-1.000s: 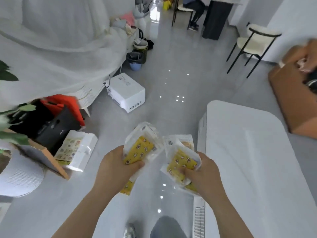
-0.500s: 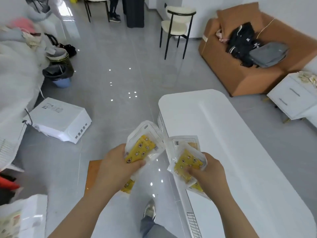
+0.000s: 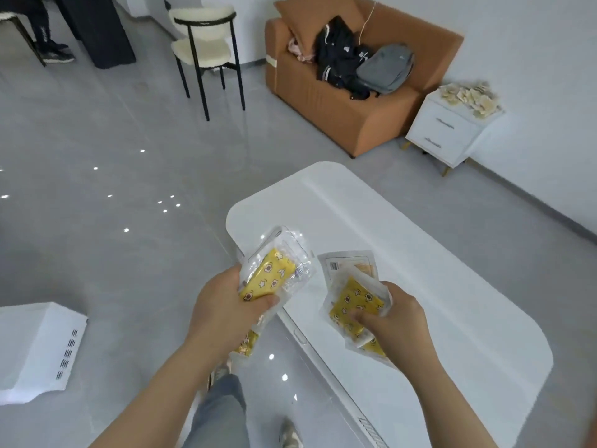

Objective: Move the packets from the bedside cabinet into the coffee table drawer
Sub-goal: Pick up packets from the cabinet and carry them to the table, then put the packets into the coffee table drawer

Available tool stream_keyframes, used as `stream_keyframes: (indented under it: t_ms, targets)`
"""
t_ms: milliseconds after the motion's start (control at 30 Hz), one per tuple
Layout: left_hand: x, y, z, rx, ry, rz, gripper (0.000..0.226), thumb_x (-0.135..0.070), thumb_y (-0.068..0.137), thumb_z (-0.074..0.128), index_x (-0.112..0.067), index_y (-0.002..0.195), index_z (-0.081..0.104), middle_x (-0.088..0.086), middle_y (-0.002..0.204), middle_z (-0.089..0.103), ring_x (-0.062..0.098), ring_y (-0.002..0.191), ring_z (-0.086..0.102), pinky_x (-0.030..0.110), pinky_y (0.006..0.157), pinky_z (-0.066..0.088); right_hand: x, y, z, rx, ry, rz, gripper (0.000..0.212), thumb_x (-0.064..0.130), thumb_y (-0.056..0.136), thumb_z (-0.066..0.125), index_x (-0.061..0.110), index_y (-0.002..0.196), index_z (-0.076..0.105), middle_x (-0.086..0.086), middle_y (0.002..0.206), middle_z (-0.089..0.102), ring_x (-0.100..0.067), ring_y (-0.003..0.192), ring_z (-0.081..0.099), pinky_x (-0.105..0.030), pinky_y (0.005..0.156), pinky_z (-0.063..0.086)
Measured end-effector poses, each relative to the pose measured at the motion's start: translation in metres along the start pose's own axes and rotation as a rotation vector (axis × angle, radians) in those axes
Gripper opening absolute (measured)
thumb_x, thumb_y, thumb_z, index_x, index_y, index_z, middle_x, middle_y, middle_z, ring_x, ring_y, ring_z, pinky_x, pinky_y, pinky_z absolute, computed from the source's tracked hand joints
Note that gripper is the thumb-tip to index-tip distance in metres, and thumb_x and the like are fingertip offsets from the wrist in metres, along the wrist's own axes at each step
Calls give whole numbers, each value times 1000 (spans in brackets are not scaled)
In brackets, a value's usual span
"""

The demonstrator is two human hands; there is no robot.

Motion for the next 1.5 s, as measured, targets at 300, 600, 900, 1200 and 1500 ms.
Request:
stream_keyframes:
  t_ms: [300, 600, 900, 1200, 1500]
  targets:
    - [-32, 128, 25, 342, 162, 234, 29, -32, 66, 81, -15, 72, 58, 2, 68, 65, 19, 66, 63, 40, 62, 50, 7, 9, 14, -287, 99, 280, 30, 9, 75, 73, 31, 90, 59, 9, 82, 68, -5, 73, 63, -16, 52, 41]
    - [-20, 177, 61, 578, 255, 353, 27, -32, 68, 79, -14, 73, 59, 1, 68, 65, 18, 66, 63, 38, 63, 50, -5, -2, 49, -465, 180, 469, 26, 9, 74, 75, 25, 90, 61, 7, 80, 68, -6, 72, 62, -17, 52, 40]
    - [32, 188, 136, 626, 277, 358, 27, -31, 69, 79, -15, 72, 58, 0, 66, 63, 18, 65, 61, 30, 57, 44, -78, 12, 70, -505, 155, 491, 27, 8, 73, 76, 24, 89, 61, 8, 77, 67, -3, 70, 60, -7, 48, 40]
    - [116, 215, 228, 635, 307, 367, 25, -33, 68, 80, -20, 74, 60, -3, 68, 65, 14, 66, 63, 32, 60, 48, -191, 50, 111, -546, 192, 491, 28, 8, 73, 76, 25, 89, 61, 6, 78, 69, -14, 74, 65, -24, 58, 49]
    - [193, 263, 338, 662, 249, 326, 24, -28, 67, 82, -17, 74, 62, -1, 70, 68, 19, 68, 65, 35, 64, 51, -305, 129, 157, -607, 217, 439, 32, 14, 73, 78, 20, 100, 63, 5, 82, 70, -16, 77, 66, -21, 56, 48]
Point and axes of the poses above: each hand's wrist, its own y-axis towards the middle knuckle, its own z-axis out of the palm, x = y × z, the point moved 9 cm from there along y, towards the middle knuckle
